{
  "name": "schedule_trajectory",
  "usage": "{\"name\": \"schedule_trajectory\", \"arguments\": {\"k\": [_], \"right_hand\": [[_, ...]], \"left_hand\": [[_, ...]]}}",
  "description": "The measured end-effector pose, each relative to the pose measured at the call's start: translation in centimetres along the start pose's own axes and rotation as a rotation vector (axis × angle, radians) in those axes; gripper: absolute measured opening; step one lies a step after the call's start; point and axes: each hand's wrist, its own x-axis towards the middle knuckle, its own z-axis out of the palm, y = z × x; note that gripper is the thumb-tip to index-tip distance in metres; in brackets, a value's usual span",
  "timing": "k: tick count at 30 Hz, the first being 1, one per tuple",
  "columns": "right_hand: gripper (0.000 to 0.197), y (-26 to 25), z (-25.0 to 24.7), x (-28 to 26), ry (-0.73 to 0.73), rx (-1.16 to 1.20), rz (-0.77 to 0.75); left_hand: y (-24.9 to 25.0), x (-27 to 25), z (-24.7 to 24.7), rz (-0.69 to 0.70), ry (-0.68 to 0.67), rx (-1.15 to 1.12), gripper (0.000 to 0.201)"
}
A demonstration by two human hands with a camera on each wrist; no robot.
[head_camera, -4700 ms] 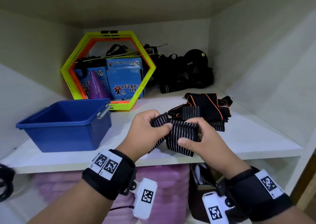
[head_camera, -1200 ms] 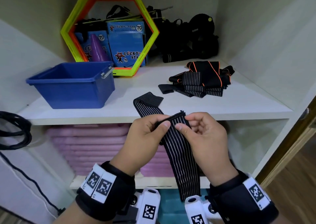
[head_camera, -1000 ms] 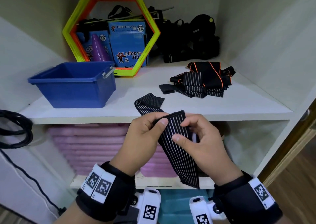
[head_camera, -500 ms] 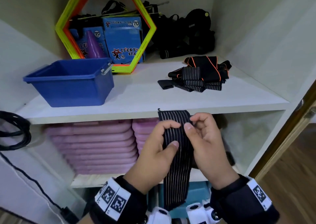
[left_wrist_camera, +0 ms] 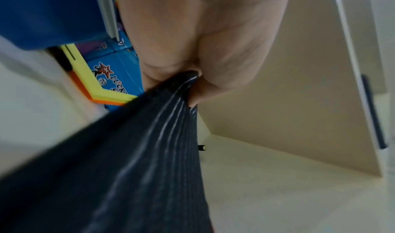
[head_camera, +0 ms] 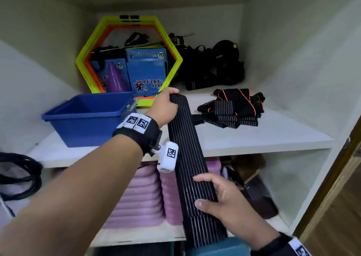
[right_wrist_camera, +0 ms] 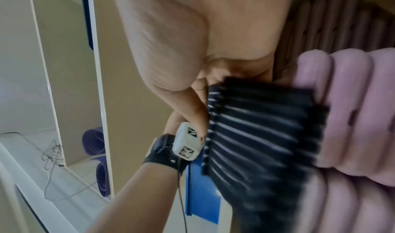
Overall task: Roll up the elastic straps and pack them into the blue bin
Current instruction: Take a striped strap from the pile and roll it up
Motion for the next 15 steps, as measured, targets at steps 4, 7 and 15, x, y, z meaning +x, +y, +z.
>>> {"name": "schedule_trajectory", "arguments": {"k": [4, 7, 15], "right_hand": [[0.049, -2.2, -2.1, 1.8, -0.064, -0.026, 0.021], [0.058, -3.2, -4.3, 3.7, -0.061, -0.064, -0.006], [0.053, -4.6, -11.6, 8.1, 0.164, -0.284, -0.032]], "left_hand": [[-1.4, 5.3, 1.4, -0.113, -0.055, 0.176, 0.039], [-3.1, 9.5, 3.8, -0.239, -0.113, 0.279, 0.045], [-1.3, 14.2, 11.8, -0.318, -0.245, 0.408, 0.049]]}}
